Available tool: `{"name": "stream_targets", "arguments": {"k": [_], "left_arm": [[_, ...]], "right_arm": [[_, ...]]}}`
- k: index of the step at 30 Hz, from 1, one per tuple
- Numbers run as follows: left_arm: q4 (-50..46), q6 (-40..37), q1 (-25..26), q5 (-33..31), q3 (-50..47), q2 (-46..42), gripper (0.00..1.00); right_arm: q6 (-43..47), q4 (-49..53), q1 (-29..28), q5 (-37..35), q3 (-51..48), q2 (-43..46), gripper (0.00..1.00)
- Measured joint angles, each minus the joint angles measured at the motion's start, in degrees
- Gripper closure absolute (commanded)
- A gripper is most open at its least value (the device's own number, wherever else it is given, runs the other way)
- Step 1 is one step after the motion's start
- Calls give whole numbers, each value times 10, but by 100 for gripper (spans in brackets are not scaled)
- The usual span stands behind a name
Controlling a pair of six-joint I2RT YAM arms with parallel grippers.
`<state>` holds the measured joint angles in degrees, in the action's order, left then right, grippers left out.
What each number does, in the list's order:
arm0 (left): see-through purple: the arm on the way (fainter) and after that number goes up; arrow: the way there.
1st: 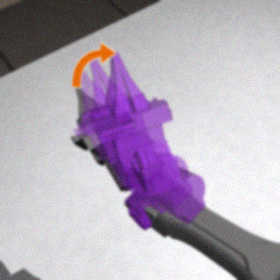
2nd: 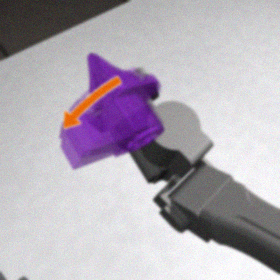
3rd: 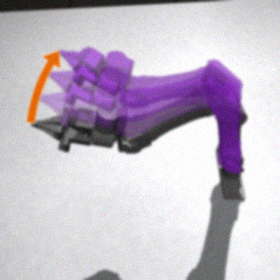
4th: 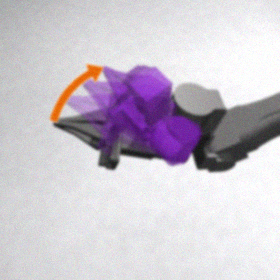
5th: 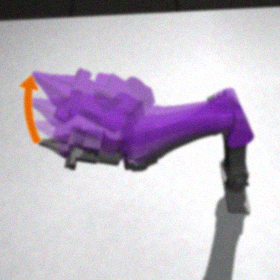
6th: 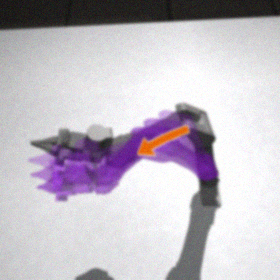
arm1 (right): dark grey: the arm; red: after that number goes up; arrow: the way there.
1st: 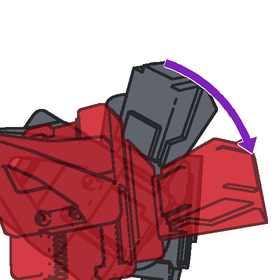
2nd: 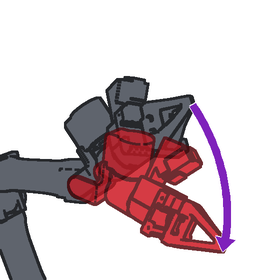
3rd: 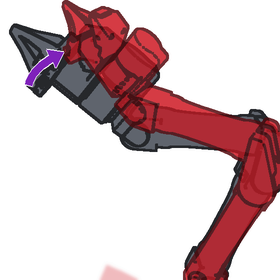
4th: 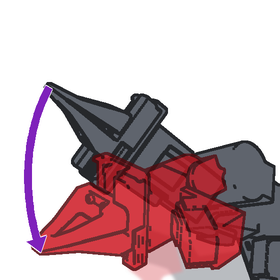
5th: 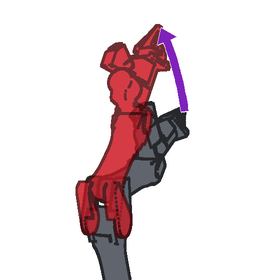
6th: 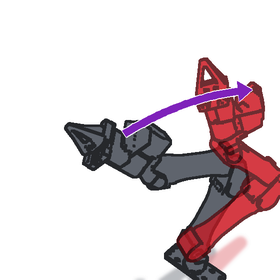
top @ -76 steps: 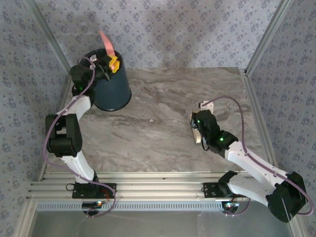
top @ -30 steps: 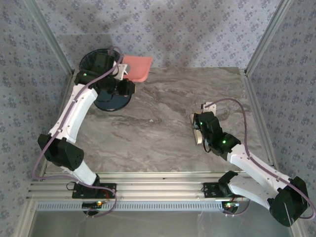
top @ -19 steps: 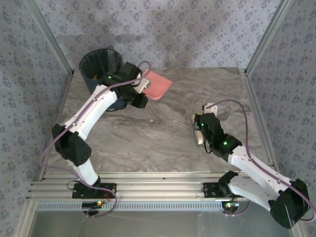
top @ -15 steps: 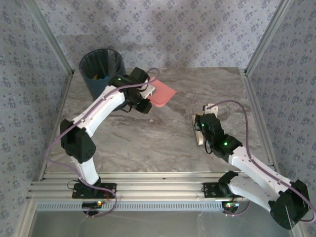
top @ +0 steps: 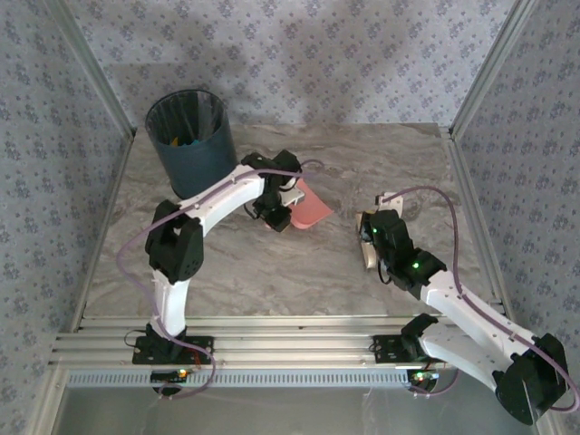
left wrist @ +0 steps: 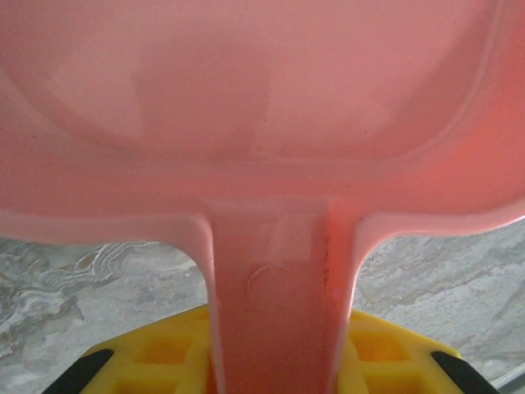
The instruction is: Sweep away the paper scraps from the table
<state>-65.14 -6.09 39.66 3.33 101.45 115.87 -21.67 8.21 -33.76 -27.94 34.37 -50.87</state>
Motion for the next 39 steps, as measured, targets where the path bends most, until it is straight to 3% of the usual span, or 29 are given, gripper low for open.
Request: {"name": "stream_targets", "arguments": {"k": [21,28,39], "left_arm": [[-11,-21,1,0,23,89,99],[-15,-26,1,-3,30,92,89],[-23,-29,1,-17,38,108,63]], "right_arm": [[0,0,11,6,-1,0,100],[0,-1,14,8,-4,0,100],[0,0,16,8,-4,0,100]]}}
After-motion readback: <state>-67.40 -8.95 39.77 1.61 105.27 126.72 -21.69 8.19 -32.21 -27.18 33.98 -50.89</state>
